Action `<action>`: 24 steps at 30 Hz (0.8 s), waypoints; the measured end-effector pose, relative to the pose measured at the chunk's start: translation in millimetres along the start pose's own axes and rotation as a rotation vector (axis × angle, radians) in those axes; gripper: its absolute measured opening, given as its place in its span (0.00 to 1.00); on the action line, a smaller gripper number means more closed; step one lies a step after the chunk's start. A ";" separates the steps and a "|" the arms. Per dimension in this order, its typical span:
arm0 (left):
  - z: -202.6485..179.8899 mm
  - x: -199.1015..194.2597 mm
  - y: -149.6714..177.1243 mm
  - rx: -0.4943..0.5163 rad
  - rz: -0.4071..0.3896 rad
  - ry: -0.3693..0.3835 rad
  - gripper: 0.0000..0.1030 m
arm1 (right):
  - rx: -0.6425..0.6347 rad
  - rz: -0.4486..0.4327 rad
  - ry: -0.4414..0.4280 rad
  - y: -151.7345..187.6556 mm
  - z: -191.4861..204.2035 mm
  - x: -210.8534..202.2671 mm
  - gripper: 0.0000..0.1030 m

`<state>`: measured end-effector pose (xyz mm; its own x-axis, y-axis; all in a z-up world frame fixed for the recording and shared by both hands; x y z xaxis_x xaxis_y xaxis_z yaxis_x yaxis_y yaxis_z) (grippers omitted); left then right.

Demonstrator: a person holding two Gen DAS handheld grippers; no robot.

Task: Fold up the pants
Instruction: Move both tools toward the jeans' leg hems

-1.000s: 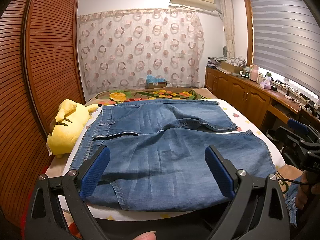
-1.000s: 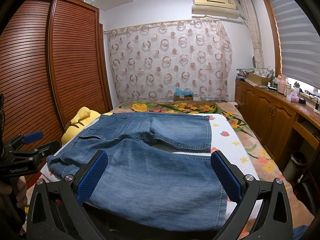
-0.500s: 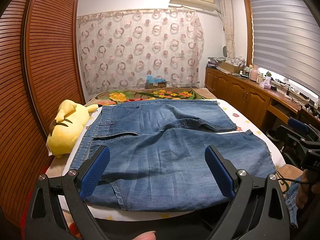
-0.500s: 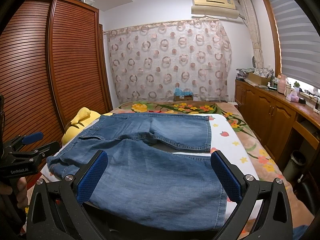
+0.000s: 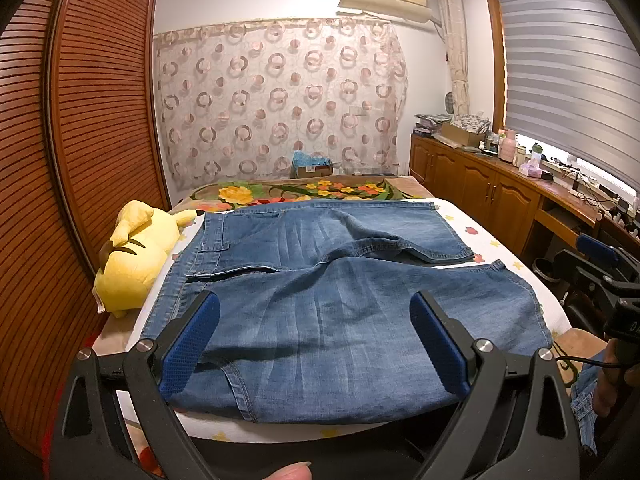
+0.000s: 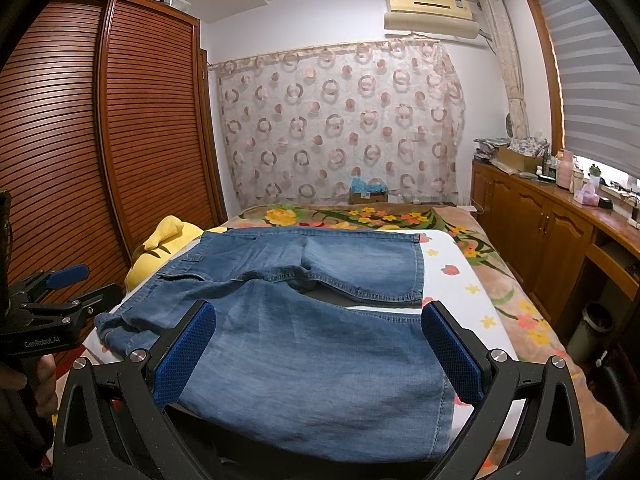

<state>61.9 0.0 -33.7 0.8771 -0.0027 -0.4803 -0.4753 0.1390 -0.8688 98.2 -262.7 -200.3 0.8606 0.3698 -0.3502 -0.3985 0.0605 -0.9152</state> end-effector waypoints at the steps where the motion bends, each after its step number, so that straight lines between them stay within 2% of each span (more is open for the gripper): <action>1: -0.1 -0.2 0.1 0.000 0.000 0.000 0.94 | -0.001 0.000 0.000 0.0 -0.2 0.1 1.00; 9: -0.9 6.9 2.5 -0.002 0.036 0.013 0.94 | 0.000 0.025 0.004 4.2 -2.1 9.2 1.00; 24: 3.6 45.9 40.1 -0.005 0.154 0.043 0.94 | 0.002 0.083 0.035 13.4 -18.1 31.3 1.00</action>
<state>83.3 9.0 -90.1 0.7902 -0.0240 -0.6123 -0.6042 0.1365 -0.7851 125.5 -267.1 -227.2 0.8352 0.3413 -0.4313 -0.4690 0.0324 -0.8826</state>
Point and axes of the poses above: each gripper's, at about its wrist camera, not at the fingertips, and x roughly the way its jaws point, z to its left, y to its underside, the point moved 7 cm from there along x, roughly the way its jaws point, and after that the axes turned 8 degrees about x, right-handed, at the moved point
